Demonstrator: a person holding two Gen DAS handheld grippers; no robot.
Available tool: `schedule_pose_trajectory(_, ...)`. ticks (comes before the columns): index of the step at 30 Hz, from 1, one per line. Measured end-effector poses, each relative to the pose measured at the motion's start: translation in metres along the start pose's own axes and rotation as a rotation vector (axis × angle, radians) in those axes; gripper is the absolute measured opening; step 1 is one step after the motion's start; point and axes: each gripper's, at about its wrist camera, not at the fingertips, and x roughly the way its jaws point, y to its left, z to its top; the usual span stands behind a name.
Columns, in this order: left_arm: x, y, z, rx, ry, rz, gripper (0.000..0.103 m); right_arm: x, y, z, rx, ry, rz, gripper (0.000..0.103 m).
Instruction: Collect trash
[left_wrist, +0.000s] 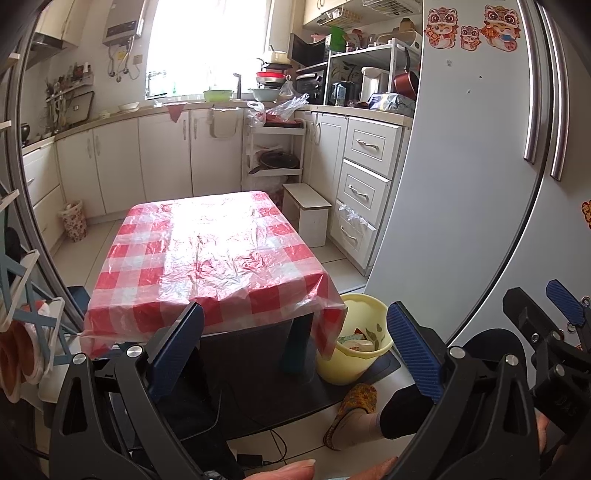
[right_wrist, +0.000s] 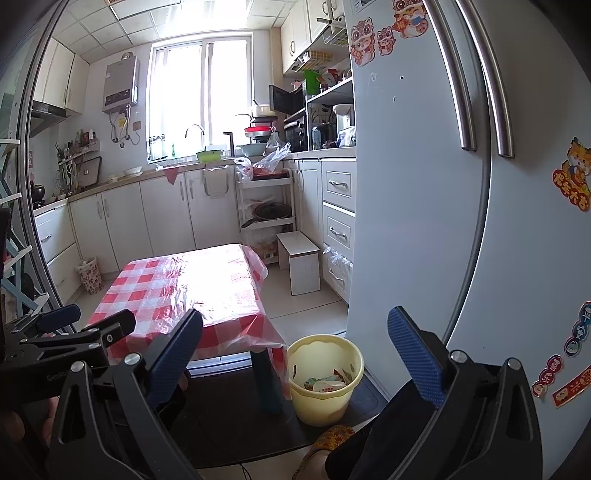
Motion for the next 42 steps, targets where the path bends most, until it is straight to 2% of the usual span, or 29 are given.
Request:
schedule_pose_trajectory(36, -0.0020, -0.0078, -0.0042, 0.043, -0.006, 0.047, 0.095, -0.0031, -0.0037, -0.0032, 0.007, 0.006, -0.005, 0.096)
schedule_pose_trajectory(42, -0.0038, -0.0094, -0.0035, 0.061, -0.031, 0.073, 0.095, -0.0008, -0.0053, -0.0039, 0.020, 0.018, -0.014, 0.096)
